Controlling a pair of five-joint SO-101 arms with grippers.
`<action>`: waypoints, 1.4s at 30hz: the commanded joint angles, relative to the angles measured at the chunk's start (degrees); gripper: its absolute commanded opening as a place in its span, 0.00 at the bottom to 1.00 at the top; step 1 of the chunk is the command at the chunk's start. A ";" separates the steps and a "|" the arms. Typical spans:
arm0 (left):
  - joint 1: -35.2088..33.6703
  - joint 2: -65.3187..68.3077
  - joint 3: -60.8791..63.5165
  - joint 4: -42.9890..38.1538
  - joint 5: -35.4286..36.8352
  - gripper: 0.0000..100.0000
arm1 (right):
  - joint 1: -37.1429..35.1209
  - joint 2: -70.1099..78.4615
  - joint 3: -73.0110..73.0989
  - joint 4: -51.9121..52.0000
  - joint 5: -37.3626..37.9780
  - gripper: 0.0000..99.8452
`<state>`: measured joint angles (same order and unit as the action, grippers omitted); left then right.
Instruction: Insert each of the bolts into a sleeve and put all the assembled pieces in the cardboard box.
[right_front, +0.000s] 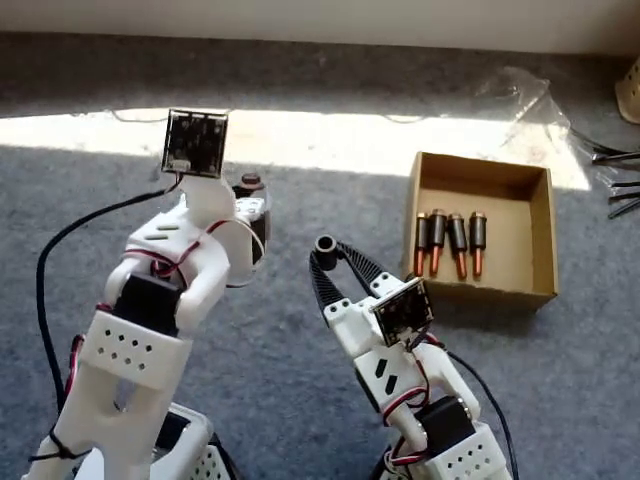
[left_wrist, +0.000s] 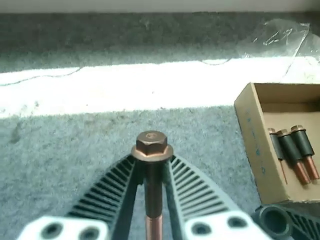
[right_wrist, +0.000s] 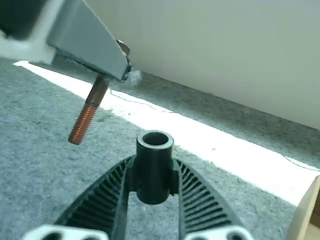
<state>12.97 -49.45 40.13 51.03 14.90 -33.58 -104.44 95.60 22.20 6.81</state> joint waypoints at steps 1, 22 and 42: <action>-0.22 -8.22 3.12 -8.18 -5.63 0.00 | -0.57 -0.22 7.34 -1.54 0.09 0.00; 4.26 -15.69 10.33 -22.42 -5.89 0.00 | -7.08 -0.22 7.34 -1.36 0.35 0.00; 9.98 -38.64 24.40 -29.01 -5.98 0.00 | -7.08 -0.31 7.52 1.36 0.35 0.00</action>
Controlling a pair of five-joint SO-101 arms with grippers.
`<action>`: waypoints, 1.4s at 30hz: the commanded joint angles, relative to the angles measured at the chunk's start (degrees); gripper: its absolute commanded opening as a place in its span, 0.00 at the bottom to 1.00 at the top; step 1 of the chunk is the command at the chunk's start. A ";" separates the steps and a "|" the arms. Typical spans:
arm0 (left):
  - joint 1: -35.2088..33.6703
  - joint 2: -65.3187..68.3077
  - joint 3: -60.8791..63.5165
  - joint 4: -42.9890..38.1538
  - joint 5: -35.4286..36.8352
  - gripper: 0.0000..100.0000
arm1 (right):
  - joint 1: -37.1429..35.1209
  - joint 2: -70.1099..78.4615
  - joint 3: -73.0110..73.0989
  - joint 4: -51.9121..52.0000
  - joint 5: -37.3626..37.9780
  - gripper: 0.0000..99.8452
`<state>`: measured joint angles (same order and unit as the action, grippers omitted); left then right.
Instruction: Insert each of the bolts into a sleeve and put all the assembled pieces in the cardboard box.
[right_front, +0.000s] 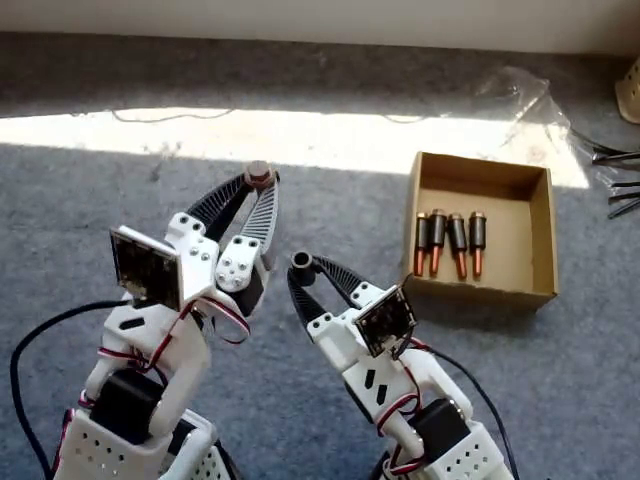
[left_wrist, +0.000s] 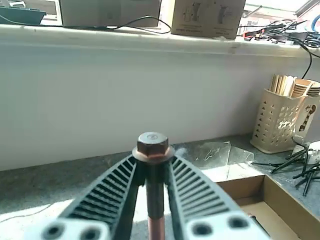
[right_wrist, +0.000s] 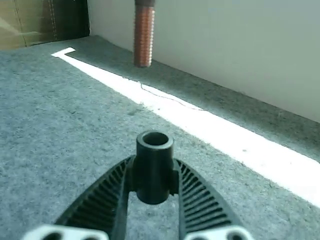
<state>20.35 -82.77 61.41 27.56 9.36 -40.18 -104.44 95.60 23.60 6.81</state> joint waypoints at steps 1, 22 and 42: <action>3.38 -6.11 4.44 -6.51 -0.44 0.00 | -0.48 -0.31 7.52 -0.04 0.35 0.00; 4.53 -7.60 7.87 -8.26 8.18 0.00 | -0.48 -0.31 7.52 -0.04 0.44 0.00; 7.87 -8.04 10.77 -4.40 8.18 0.00 | -0.48 -0.31 7.52 -0.04 0.44 0.00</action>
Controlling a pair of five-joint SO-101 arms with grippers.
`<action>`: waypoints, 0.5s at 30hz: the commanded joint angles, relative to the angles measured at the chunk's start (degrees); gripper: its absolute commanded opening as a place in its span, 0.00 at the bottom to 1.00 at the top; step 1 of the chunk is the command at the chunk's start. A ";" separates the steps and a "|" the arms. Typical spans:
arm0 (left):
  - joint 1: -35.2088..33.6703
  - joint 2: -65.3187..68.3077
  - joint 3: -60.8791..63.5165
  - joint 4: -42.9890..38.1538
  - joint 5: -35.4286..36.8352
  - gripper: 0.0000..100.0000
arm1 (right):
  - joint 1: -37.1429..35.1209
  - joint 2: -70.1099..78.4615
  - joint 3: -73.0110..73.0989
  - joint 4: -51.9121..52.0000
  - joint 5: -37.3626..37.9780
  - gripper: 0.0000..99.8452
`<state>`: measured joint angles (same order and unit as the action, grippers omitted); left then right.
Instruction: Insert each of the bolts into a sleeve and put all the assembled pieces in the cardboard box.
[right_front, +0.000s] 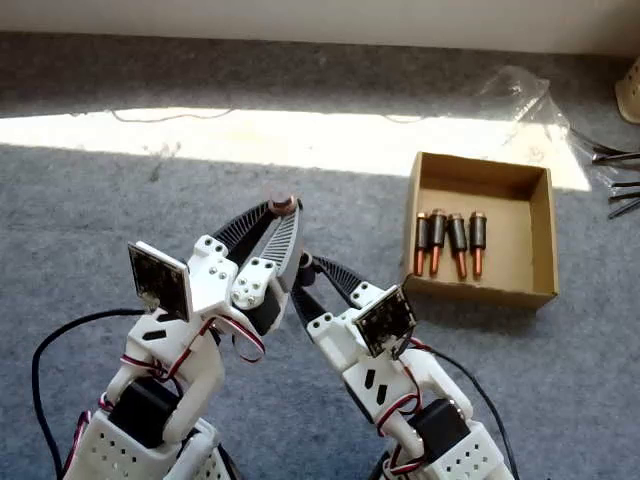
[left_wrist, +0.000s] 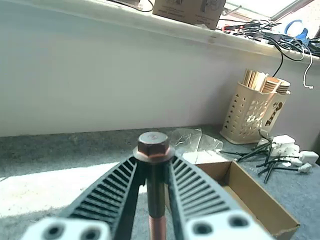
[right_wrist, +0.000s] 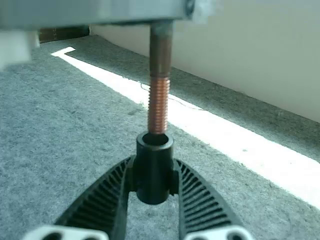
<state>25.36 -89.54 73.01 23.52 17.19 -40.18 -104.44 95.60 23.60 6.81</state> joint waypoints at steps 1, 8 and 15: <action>3.03 -1.27 -0.75 -0.35 0.35 0.00 | -0.48 -0.31 7.52 -0.04 0.44 0.00; 2.95 -1.27 -0.84 -0.26 0.35 0.00 | -0.48 -0.31 7.52 -0.04 0.44 0.00; 2.51 -1.36 -0.66 0.09 0.26 0.00 | -0.48 -0.31 7.52 -0.04 0.44 0.00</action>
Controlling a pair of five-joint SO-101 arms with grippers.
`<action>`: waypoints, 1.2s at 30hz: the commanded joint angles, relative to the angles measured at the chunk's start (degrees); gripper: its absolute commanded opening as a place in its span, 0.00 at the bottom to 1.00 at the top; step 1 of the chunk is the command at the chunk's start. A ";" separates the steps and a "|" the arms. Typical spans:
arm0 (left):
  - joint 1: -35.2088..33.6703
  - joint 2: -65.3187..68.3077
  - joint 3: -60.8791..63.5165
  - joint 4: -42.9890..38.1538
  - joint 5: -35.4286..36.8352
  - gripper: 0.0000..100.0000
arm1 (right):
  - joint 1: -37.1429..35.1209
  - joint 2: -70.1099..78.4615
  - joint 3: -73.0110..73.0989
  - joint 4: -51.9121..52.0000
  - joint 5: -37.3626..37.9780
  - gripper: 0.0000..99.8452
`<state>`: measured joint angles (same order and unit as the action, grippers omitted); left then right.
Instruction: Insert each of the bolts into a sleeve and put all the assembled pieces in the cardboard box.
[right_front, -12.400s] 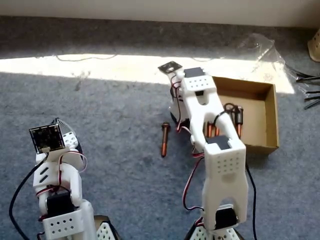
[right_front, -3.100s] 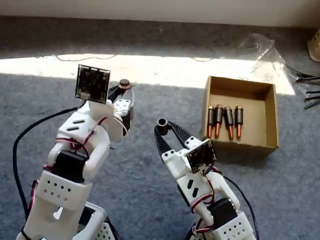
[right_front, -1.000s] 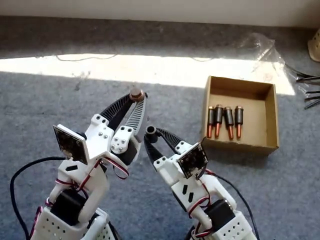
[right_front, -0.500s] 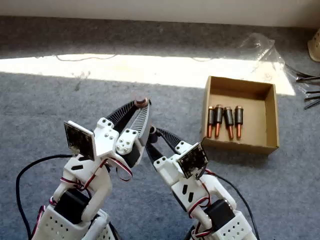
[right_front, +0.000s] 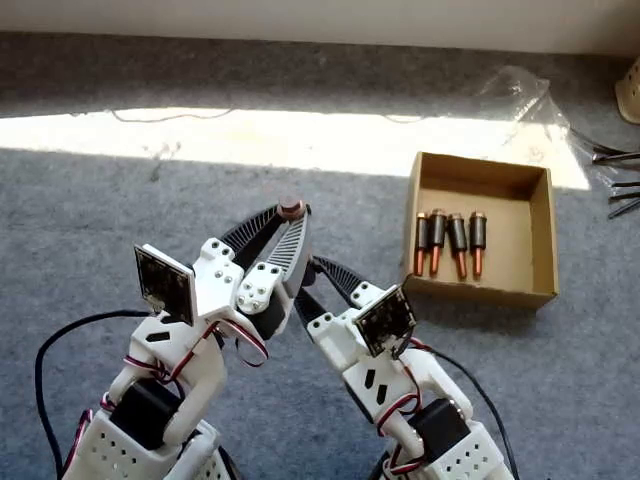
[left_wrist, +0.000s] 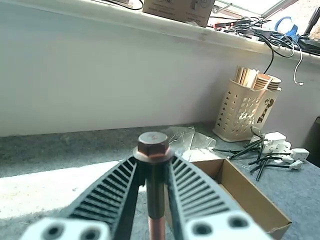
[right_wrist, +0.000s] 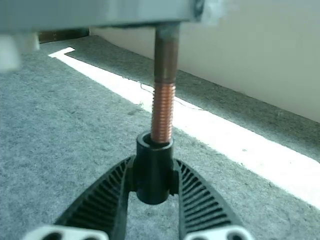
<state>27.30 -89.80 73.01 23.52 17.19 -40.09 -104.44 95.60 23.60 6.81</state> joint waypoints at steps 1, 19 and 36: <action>0.57 -1.10 -0.66 0.09 0.26 0.00 | -0.57 -0.31 7.52 -0.04 0.44 0.00; 0.57 -1.10 1.01 1.49 -4.31 0.00 | -0.57 -0.31 7.34 -0.04 0.44 0.00; 0.57 -1.19 4.88 7.56 -4.22 0.00 | -0.57 -0.31 7.34 -0.04 0.44 0.00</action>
<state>27.65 -90.68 78.20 31.08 13.23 -40.26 -104.35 95.60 23.69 6.81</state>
